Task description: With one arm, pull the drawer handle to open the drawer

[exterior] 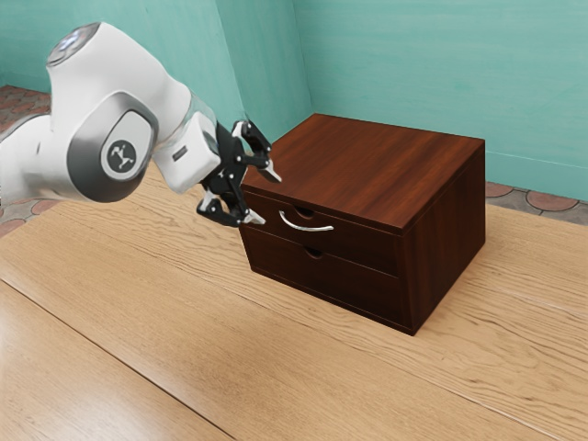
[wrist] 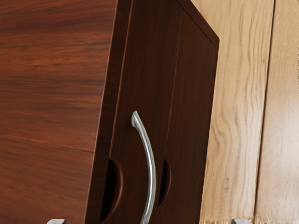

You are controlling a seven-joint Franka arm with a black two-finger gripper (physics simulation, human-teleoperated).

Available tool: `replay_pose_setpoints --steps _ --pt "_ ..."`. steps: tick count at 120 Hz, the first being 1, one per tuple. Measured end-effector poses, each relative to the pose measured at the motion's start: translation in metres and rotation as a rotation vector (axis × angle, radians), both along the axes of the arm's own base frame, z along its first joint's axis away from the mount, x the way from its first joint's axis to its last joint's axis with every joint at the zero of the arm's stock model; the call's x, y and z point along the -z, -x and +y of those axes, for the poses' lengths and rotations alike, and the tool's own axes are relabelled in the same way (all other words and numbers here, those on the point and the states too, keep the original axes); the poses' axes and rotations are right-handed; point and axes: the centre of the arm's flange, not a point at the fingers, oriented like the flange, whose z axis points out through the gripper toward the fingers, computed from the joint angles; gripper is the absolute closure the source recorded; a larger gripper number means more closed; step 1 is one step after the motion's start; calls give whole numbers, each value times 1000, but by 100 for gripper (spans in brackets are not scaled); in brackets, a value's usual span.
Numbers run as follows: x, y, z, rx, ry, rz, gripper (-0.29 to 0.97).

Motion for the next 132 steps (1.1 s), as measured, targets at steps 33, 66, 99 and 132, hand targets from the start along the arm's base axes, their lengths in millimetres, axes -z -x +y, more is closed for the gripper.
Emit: replay_pose_setpoints --steps 33,66,99,132 --pt "23 -2 -7 48 -16 -13 43" --pt "37 -12 -12 41 -27 -11 49" --pt "54 -24 -11 24 -48 12 55" --pt "68 -45 -12 11 -51 27 58"
